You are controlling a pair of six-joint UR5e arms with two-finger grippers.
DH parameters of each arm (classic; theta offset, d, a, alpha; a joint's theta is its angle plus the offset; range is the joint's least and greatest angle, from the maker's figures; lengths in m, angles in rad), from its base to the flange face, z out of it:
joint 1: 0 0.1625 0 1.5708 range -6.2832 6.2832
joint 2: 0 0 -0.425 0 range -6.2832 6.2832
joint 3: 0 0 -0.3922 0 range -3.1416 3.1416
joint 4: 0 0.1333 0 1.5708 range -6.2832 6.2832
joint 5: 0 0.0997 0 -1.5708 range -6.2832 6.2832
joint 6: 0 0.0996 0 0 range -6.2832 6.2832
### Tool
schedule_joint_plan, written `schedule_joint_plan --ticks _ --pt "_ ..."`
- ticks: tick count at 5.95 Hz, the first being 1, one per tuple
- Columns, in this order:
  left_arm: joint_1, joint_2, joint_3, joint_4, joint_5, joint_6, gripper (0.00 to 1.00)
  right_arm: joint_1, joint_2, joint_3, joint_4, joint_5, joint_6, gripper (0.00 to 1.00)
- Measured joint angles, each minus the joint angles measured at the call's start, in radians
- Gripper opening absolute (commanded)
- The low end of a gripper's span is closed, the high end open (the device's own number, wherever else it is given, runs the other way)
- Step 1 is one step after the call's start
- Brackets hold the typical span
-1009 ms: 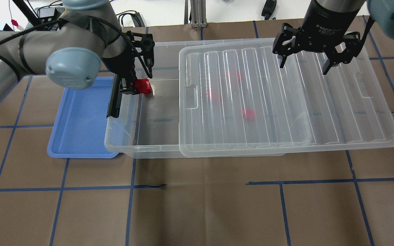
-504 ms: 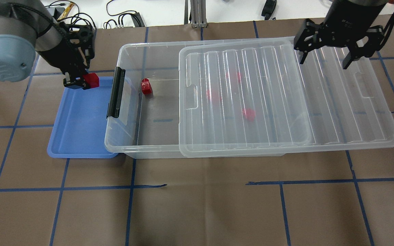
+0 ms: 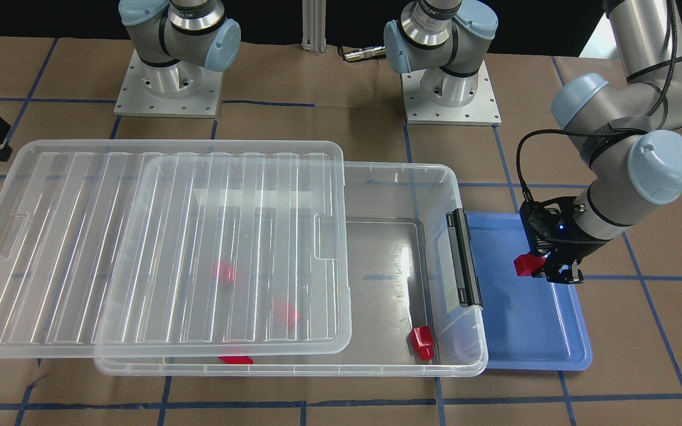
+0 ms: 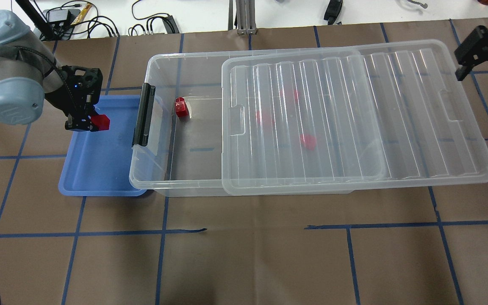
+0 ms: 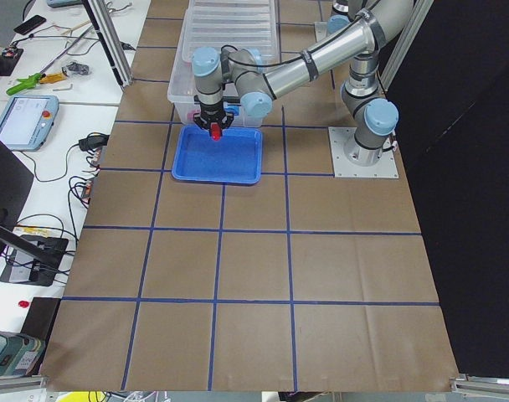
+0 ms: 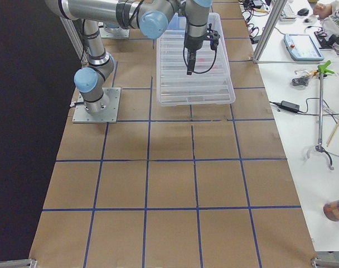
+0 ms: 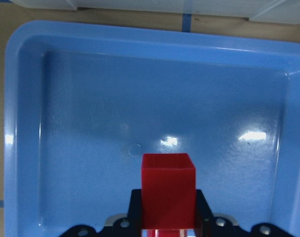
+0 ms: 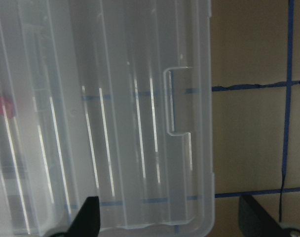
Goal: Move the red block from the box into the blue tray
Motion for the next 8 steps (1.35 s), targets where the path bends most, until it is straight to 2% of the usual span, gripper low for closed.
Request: schedule_joint_plan --ticks 1,2,3,4,5,6,7,8 --pt "0.003 -0.046 -0.028 0.041 -0.003 0.020 0.19 -0.098 0.003 0.039 -0.037 0.001 -0.106 1.00" --pt "0.002 -0.079 -0.060 0.103 -0.004 0.027 0.32 -0.182 0.004 0.106 -0.122 -0.006 -0.198 1.00" --pt "0.002 -0.094 -0.080 0.146 -0.005 0.028 0.54 -0.242 0.003 0.198 -0.228 -0.019 -0.244 1.00" --pt "0.004 -0.101 -0.089 0.161 -0.008 0.025 0.95 -0.273 0.002 0.297 -0.354 -0.030 -0.257 1.00" --pt "0.005 -0.106 -0.091 0.165 -0.009 0.023 0.98 -0.282 -0.001 0.374 -0.457 -0.035 -0.259 1.00" --pt "0.003 -0.100 -0.089 0.161 -0.010 0.017 0.98 -0.284 -0.004 0.423 -0.507 -0.033 -0.253 1.00" --pt "-0.005 -0.070 -0.078 0.118 -0.018 -0.014 0.98 -0.284 -0.008 0.448 -0.520 -0.021 -0.235 1.00" --pt "-0.018 -0.012 -0.055 0.023 -0.030 -0.077 0.98 -0.282 -0.011 0.460 -0.519 -0.002 -0.213 1.00"
